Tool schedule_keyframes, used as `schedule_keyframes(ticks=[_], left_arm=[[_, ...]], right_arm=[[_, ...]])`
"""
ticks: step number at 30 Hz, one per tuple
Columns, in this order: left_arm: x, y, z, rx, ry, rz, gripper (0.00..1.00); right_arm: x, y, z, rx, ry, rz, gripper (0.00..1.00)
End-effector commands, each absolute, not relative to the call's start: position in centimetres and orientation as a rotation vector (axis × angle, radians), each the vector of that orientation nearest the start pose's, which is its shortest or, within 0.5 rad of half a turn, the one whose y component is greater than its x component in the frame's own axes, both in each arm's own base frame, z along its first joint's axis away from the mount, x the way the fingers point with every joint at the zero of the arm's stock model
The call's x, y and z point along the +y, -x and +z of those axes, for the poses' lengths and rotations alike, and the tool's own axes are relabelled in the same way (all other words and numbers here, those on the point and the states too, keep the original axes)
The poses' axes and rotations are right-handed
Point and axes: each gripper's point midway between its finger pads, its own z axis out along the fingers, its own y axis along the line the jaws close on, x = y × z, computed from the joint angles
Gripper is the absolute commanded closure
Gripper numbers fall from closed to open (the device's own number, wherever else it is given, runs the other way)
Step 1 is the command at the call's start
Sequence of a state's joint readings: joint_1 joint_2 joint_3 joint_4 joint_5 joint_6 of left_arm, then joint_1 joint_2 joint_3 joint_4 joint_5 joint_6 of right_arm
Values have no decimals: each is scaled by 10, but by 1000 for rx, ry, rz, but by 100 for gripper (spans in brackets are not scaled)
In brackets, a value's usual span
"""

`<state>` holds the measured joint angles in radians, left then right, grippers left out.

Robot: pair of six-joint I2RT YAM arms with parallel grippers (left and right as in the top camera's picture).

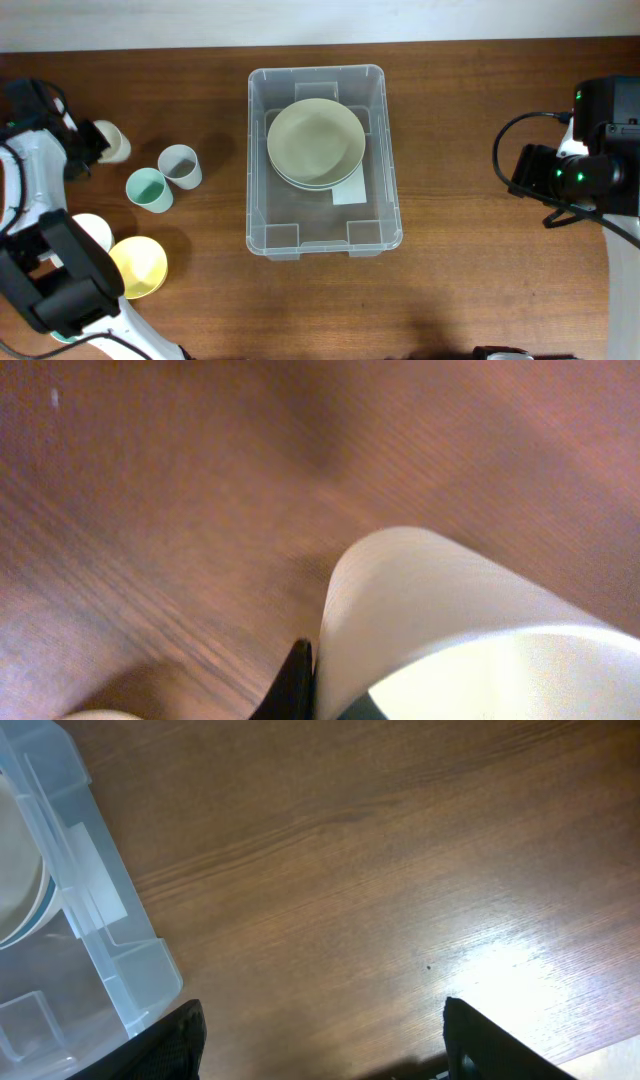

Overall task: Pack container
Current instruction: 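Move the left gripper to the white cup at the back left, then carry the white cup and set it in the container's front right corner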

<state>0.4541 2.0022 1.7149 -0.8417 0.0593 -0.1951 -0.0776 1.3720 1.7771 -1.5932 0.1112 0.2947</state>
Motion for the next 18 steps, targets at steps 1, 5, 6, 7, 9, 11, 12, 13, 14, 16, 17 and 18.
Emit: schedule_keyframes(ticks=[1, 5, 6, 7, 9, 11, 12, 13, 14, 16, 17, 18], left_arm=[[161, -461, 229, 2391, 654, -178, 100], [95, -448, 286, 2387, 491, -272, 99], [77, -444, 294, 2394, 447, -287, 99], [46, -438, 304, 2409, 355, -310, 99], [4, -426, 309, 2443, 247, -335, 99], [-40, -412, 306, 2502, 123, -346, 99], [-57, -405, 303, 2529, 67, -356, 99], [-92, -393, 296, 2574, -60, -381, 99], [-108, -387, 293, 2594, -116, -396, 99], [-147, -373, 285, 2621, -250, -428, 99], [-161, -369, 282, 2627, -296, -438, 99], [-175, -363, 278, 2634, -347, -439, 100]], right_arm=[[-38, -260, 294, 2705, -528, -93, 28], [-38, -260, 294, 2706, -528, -92, 28], [-38, -260, 294, 2706, -528, -92, 28], [-38, -260, 294, 2706, -528, -92, 28], [-38, -260, 294, 2706, -528, -92, 28], [-38, -260, 294, 2706, -528, -92, 28], [-38, -260, 294, 2706, -528, -92, 28], [-38, -260, 294, 2706, -528, -92, 28], [-38, -260, 294, 2706, -528, -92, 28], [-38, -260, 294, 2706, -528, -92, 28], [-38, -260, 294, 2706, -528, -92, 28], [-38, -260, 294, 2706, -529, -92, 28]])
